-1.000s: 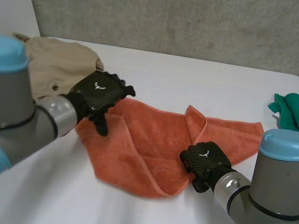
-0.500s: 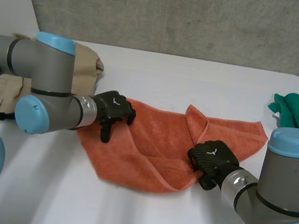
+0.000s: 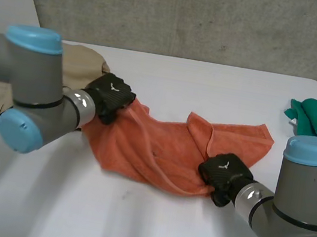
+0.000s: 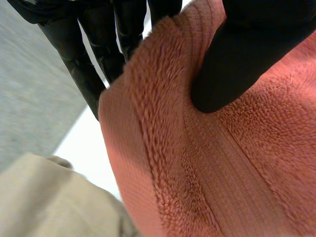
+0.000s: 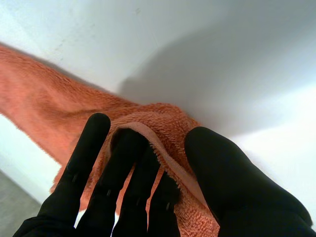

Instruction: Fold the laundry.

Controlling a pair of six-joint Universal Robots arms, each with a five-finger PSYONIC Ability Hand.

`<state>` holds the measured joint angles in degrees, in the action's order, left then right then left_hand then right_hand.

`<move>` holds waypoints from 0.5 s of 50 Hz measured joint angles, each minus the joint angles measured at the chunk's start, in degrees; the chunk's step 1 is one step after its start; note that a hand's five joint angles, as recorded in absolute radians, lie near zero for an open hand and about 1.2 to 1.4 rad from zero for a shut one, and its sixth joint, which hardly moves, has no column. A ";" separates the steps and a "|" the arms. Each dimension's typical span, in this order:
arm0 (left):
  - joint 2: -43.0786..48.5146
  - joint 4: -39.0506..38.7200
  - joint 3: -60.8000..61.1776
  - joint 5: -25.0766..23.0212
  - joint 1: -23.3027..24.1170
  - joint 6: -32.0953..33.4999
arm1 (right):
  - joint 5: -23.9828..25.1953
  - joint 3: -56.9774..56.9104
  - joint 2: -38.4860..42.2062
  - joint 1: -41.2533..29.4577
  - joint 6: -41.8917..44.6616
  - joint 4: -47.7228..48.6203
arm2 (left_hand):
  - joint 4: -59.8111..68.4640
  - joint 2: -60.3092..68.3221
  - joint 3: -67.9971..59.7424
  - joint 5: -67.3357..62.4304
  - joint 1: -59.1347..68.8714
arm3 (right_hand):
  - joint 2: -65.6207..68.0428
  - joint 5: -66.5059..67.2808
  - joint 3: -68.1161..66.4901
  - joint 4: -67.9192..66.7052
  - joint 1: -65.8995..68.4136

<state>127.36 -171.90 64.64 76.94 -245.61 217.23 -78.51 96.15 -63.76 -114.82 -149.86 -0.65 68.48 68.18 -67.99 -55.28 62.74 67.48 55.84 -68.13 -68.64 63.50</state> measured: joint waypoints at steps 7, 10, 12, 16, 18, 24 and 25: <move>-7.42 -9.71 13.55 -0.87 -1.35 -1.09 | 0.19 1.67 -1.66 -0.58 3.41 -3.56 | -5.34 -5.64 5.10 2.74 -1.28 | 0.00 0.00 -0.30 0.00 0.00; -7.61 -10.48 15.58 -1.64 -1.75 -0.91 | 0.18 1.79 -1.76 -0.73 3.73 -3.56 | -10.79 -10.87 10.35 7.75 -6.57 | 0.00 0.00 -0.29 0.00 0.00; -7.03 -10.37 16.86 -2.55 -2.09 -0.31 | 0.04 1.67 -1.52 -0.90 3.75 -3.25 | -13.94 -13.64 13.27 10.69 -8.98 | 0.21 0.00 -0.30 0.00 0.00; -6.09 -8.90 17.36 -3.30 -2.31 0.70 | -0.17 1.40 -1.00 -0.97 3.52 -2.86 | -14.59 -14.27 13.88 11.38 -9.12 | 0.38 0.00 -0.55 0.00 0.00; -5.63 -7.56 17.38 -3.57 -2.38 1.23 | -0.27 1.26 -0.67 -0.92 3.36 -2.63 | -14.39 -13.98 13.61 11.07 -8.64 | 0.39 0.00 -0.64 0.00 0.00; -5.33 -5.54 17.26 -3.68 -2.43 1.73 | -0.34 1.13 -0.34 -0.62 3.19 -2.22 | -3.08 -2.88 2.87 0.33 3.04 | 0.40 0.00 -0.65 0.00 0.00; -5.45 -5.13 17.23 -3.55 -2.43 1.77 | -0.34 1.12 -0.34 -0.53 3.22 -2.14 | -0.06 0.10 0.04 -1.67 3.45 | 0.40 0.00 -0.65 0.00 0.00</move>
<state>121.91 -177.03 81.87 73.39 -248.04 219.00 -78.85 97.28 -64.10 -115.35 -146.64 -2.78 68.42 68.28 -67.95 -56.95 66.19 67.88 55.84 -68.77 -68.64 63.50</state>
